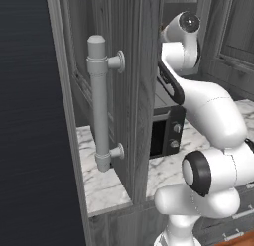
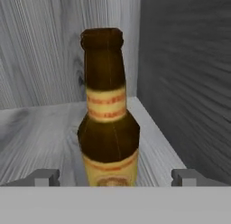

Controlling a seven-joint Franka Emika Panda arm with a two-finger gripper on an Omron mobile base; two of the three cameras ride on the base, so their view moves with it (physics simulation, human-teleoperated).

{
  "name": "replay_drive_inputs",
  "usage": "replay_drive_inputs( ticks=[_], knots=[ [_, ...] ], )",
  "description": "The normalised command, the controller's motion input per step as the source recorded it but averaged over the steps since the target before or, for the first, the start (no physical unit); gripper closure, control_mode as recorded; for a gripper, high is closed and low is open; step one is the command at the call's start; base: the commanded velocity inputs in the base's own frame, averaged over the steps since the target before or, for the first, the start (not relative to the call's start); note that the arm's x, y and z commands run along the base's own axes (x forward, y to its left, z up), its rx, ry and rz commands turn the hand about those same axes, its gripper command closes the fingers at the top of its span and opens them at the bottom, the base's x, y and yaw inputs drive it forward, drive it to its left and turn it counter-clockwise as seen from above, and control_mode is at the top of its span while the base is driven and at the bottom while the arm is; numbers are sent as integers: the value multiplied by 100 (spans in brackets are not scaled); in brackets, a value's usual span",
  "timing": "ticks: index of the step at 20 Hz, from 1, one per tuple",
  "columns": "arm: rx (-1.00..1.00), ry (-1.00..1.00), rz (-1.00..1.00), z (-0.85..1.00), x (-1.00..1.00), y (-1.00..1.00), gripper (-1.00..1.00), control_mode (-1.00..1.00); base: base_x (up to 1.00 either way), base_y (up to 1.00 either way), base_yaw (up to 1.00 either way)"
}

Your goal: Sort all alcoholic drinks to one cabinet, and non-alcoholic drinks to the other.

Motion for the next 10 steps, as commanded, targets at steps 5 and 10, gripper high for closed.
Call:
replay_drive_inputs(
  ticks=[5,10],
  knots=[
    [0,0,0,-6,-43,0,-100,-100,0,0,0],
    [0,0,0,-7,-54,0,-100,-100,0,0,0]
  ],
)
